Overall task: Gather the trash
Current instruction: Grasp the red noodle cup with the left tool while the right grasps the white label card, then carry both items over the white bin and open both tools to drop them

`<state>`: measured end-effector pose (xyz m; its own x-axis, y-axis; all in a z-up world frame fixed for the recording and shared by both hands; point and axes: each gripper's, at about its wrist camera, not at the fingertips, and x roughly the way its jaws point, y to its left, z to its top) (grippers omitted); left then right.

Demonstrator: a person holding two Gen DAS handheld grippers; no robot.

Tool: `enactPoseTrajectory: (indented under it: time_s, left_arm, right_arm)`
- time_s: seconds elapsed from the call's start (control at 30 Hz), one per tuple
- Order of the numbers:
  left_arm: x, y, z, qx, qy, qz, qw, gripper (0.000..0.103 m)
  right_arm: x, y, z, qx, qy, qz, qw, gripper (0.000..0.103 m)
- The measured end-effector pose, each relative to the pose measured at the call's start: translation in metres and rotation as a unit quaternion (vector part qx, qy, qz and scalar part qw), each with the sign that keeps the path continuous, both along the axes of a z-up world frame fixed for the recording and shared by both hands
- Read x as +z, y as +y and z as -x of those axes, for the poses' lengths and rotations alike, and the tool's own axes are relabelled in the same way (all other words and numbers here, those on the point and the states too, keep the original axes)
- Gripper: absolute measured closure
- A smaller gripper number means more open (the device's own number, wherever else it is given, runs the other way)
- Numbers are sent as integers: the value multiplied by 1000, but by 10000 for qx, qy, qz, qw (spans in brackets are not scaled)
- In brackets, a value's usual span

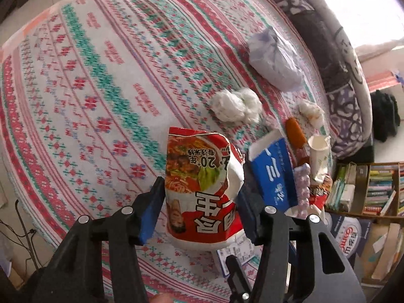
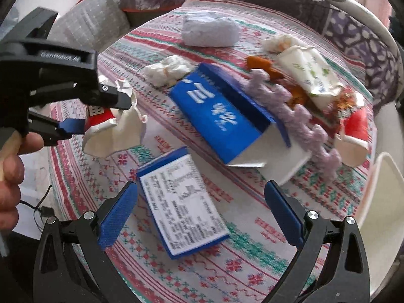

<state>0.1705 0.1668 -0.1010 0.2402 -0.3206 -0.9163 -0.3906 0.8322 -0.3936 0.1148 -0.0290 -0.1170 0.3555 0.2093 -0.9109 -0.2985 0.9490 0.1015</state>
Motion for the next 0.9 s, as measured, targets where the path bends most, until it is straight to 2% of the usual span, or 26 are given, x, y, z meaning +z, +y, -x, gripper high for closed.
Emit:
enactPoseTrajectory:
  time_s: [0.2, 0.23, 0.3, 0.33, 0.43, 0.53, 0.7, 0.9]
  left_arm:
    - [18, 17, 5, 281, -358, -262, 9986, 49]
    - [20, 18, 5, 295, -393, -271, 9984, 49]
    - [22, 20, 6, 317, -434, -260, 9982, 49]
    - [22, 21, 6, 326, -433, -239, 9982, 49]
    - [23, 24, 6, 368, -450, -180, 9981, 49]
    - [28, 24, 6, 385, -577, -179, 9974, 49]
    - [48, 16, 8, 306, -982, -299, 9942, 49]
    - [74, -11, 8, 55, -1567, -506, 9863, 49]
  right_arm:
    - [-11, 30, 6, 445, -65, 405, 9982, 7]
    - [-14, 34, 4, 510, -21, 463, 9976, 11]
    - [-21, 38, 2, 603, 121, 500, 9969, 31]
    - [-23, 39, 1, 626, 191, 517, 9965, 44]
    - [-24, 40, 3, 608, 125, 508, 9968, 46]
    - [-10, 35, 2, 492, -44, 287, 9984, 46]
    - [14, 18, -2, 174, -300, -28, 9994, 46]
    - [44, -20, -4, -486, -761, -314, 9954, 46]
